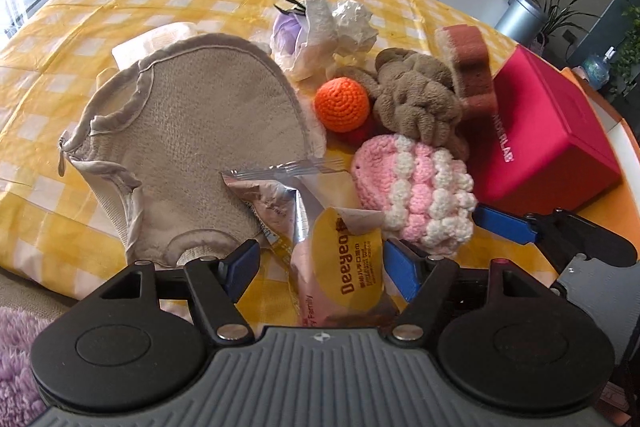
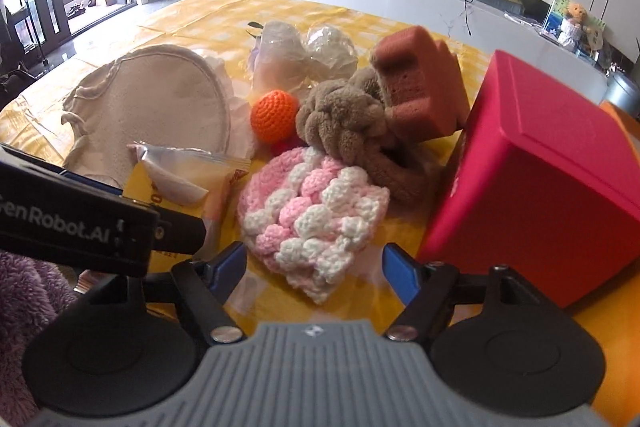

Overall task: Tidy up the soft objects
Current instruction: 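Grasp the Deeyeo snack bag with the left gripper while the right grasps the pink crocheted pad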

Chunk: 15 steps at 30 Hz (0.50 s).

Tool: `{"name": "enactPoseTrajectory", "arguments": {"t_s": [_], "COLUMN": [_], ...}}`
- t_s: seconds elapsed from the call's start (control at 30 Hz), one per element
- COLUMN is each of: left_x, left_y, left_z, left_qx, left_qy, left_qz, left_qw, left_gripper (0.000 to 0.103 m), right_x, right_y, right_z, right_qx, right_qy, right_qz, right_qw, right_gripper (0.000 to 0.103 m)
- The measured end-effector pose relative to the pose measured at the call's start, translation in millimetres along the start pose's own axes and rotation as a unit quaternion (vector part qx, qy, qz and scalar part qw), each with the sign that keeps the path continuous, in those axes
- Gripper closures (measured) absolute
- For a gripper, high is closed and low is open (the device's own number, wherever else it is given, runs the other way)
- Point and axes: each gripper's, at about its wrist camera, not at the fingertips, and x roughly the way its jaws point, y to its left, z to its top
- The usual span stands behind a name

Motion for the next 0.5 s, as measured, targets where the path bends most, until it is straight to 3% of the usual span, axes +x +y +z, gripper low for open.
{"name": "enactPoseTrajectory", "arguments": {"t_s": [0.07, 0.17, 0.5], "left_x": [3.9, 6.4, 7.0], "left_y": [2.0, 1.9, -2.2], "left_z": [0.0, -0.7, -4.8], "left_qx": [-0.006, -0.005, 0.012], "left_qy": [0.002, 0.002, -0.005], "left_qz": [-0.001, 0.001, 0.000], "left_qw": [1.0000, 1.0000, 0.9999], "left_gripper": [0.021, 0.022, 0.047], "right_x": [4.4, 7.7, 7.5], "right_y": [-1.0, -1.4, 3.1], "right_z": [0.7, 0.0, -7.5], "right_qx": [0.005, 0.013, 0.005], "right_qy": [-0.001, 0.000, -0.007], "right_qz": [0.003, 0.014, 0.016], "right_qw": [1.000, 1.000, 1.000], "right_gripper": [0.042, 0.045, 0.067]}}
